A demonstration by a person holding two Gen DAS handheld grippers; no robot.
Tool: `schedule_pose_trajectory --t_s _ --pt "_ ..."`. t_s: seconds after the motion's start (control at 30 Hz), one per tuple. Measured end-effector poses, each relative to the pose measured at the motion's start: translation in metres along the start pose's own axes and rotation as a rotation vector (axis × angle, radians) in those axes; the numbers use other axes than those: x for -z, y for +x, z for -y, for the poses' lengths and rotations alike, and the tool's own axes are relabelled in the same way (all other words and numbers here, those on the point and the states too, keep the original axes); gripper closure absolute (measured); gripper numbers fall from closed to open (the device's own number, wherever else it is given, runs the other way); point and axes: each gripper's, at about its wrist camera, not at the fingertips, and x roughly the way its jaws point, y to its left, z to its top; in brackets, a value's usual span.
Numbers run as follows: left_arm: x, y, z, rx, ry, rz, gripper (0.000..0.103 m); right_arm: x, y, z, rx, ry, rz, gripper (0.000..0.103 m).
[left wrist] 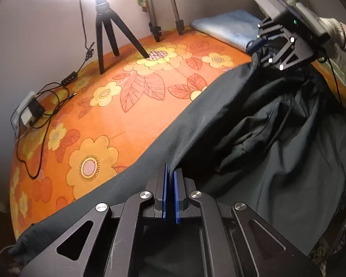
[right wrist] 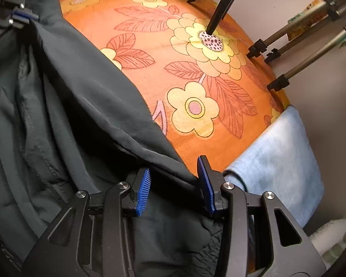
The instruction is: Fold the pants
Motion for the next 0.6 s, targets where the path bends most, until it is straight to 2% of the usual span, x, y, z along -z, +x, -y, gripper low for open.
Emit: schedule_pose_trajectory --t_s 0.03,0.07,0.1,0.13,0.17,0.33,0.5,0.6 --pt "0.000 -0.001 -0.002 0.001 -0.007 0.005 0.099 -0.001 0.002 0.000 -0.006 -0.002 -0.006 0.062" --pt "-0.001 -0.003 -0.003 0.000 -0.012 0.010 0.100 -0.002 0.004 -0.001 -0.014 -0.004 -0.013 0.069" --pt "-0.001 -0.004 -0.003 -0.002 -0.014 0.014 0.100 -0.002 0.004 -0.002 -0.023 -0.004 -0.014 0.081" --pt "-0.002 -0.005 -0.003 -0.003 -0.014 0.021 0.100 -0.003 0.003 -0.004 -0.038 0.000 -0.013 0.098" --pt "-0.002 -0.007 -0.003 -0.005 -0.012 0.026 0.100 -0.003 0.002 -0.006 -0.039 0.005 -0.010 0.098" --pt "-0.003 -0.025 0.003 -0.018 0.014 0.079 0.101 0.001 -0.025 -0.012 0.070 0.030 0.041 0.101" --pt "0.006 -0.053 0.002 -0.007 0.017 0.129 0.101 0.011 -0.078 -0.017 0.091 0.098 0.120 0.101" --pt "0.020 -0.074 0.007 -0.005 0.041 0.154 0.101 0.022 -0.111 -0.036 0.099 0.123 0.157 0.101"
